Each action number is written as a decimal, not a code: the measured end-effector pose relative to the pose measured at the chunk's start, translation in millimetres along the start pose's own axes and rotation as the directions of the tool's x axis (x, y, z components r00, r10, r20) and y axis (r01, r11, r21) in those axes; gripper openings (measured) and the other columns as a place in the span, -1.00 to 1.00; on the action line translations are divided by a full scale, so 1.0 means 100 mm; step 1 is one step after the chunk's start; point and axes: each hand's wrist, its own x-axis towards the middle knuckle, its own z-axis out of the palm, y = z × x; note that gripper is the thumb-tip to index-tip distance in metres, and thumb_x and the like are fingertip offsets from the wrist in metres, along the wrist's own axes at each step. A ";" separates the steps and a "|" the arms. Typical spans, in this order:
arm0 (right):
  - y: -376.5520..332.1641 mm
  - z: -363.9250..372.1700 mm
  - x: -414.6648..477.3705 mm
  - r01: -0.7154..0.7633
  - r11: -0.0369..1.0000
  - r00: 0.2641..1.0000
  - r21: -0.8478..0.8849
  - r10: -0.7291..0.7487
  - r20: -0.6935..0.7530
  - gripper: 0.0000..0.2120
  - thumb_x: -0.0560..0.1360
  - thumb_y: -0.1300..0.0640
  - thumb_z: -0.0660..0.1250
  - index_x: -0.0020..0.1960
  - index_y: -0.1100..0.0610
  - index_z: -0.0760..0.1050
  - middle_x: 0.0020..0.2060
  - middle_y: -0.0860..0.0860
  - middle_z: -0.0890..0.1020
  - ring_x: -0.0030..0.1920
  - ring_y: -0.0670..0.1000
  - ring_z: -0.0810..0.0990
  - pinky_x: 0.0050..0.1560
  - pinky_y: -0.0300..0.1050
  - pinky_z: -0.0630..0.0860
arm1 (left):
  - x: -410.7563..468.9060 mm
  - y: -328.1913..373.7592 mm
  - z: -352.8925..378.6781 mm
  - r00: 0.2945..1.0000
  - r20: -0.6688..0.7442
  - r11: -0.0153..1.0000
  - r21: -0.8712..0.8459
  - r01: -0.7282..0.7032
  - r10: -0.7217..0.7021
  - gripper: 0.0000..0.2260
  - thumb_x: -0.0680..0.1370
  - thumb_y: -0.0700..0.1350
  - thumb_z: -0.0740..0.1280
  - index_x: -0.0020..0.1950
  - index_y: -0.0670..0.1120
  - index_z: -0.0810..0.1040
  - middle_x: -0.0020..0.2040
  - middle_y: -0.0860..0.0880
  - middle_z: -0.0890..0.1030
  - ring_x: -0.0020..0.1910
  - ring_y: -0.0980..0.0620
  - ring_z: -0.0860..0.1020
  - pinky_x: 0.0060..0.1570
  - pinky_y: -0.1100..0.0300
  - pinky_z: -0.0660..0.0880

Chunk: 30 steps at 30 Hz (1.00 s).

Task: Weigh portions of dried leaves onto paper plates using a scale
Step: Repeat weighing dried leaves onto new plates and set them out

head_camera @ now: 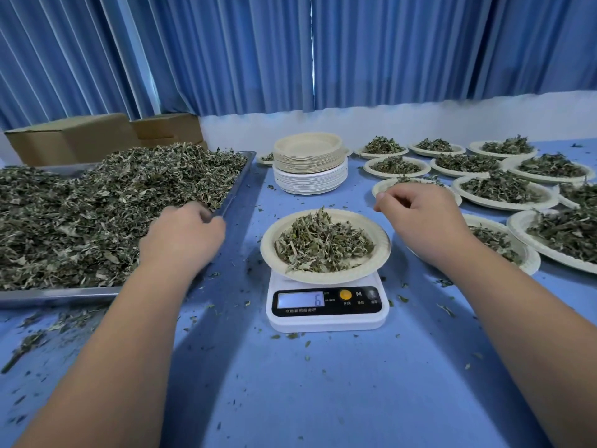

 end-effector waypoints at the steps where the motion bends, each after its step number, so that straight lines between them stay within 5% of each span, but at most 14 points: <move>1: 0.00 0.00 0.00 0.002 1.000 1.000 -0.001 -0.002 0.002 -0.69 0.57 0.11 0.25 -0.19 0.31 0.59 -0.65 -0.10 0.33 -0.56 -0.11 0.29 -0.52 -0.36 0.23 | 0.04 -0.08 -0.02 0.996 0.060 0.996 0.061 0.059 -0.063 -0.65 0.54 0.17 0.15 0.19 0.03 0.52 0.17 -0.16 0.52 0.12 -0.23 0.49 0.19 -0.11 0.45; 7: -0.01 0.00 0.00 0.017 1.000 1.000 -0.015 -0.017 0.010 -0.67 0.58 0.11 0.24 -0.18 0.34 0.58 -0.64 -0.13 0.35 -0.56 -0.13 0.31 -0.51 -0.36 0.24 | 0.04 -0.11 -0.01 0.916 0.363 0.980 0.159 0.118 -0.169 -0.30 0.60 0.33 -0.05 0.52 -0.16 0.27 0.52 -0.18 0.27 0.45 -0.20 0.29 0.35 -0.02 0.26; 11: -0.01 -0.01 0.00 0.015 1.000 1.000 -0.012 -0.015 0.010 -0.68 0.57 0.11 0.24 -0.18 0.34 0.58 -0.64 -0.13 0.35 -0.56 -0.11 0.30 -0.51 -0.34 0.23 | 0.01 -0.06 0.01 0.938 0.321 0.976 0.208 0.069 -0.135 -0.29 0.55 0.38 0.01 0.48 -0.12 0.34 0.46 -0.14 0.37 0.40 -0.17 0.37 0.32 -0.02 0.32; 15: -0.01 -0.01 0.00 0.009 1.000 1.000 -0.013 -0.008 0.010 -0.68 0.57 0.11 0.24 -0.19 0.33 0.58 -0.65 -0.13 0.35 -0.56 -0.11 0.31 -0.51 -0.34 0.23 | 0.02 -0.07 -0.03 0.962 0.215 0.954 0.280 0.106 -0.170 -0.39 0.54 0.38 0.04 0.24 -0.08 0.51 0.26 -0.13 0.51 0.21 -0.18 0.47 0.27 -0.08 0.40; 21: 0.00 0.00 0.00 -0.007 1.000 1.000 0.006 0.007 0.014 -0.70 0.57 0.10 0.25 -0.20 0.28 0.60 -0.64 -0.12 0.36 -0.57 -0.12 0.31 -0.51 -0.36 0.24 | 0.02 -0.08 0.01 0.944 0.271 0.945 0.312 0.099 -0.188 -0.31 0.56 0.35 0.09 0.46 -0.15 0.35 0.41 -0.15 0.41 0.32 -0.19 0.43 0.29 -0.06 0.40; 30: 0.00 0.01 -0.01 -0.009 1.000 1.000 0.024 0.009 0.018 -0.72 0.58 0.13 0.25 -0.19 0.22 0.62 -0.65 -0.19 0.41 -0.59 -0.15 0.34 -0.53 -0.38 0.23 | 0.03 -0.09 0.11 0.964 0.239 0.960 0.277 0.047 -0.117 -0.56 0.57 0.25 0.17 0.00 -0.15 0.44 -0.19 -0.04 0.47 -0.20 -0.07 0.48 -0.12 0.10 0.46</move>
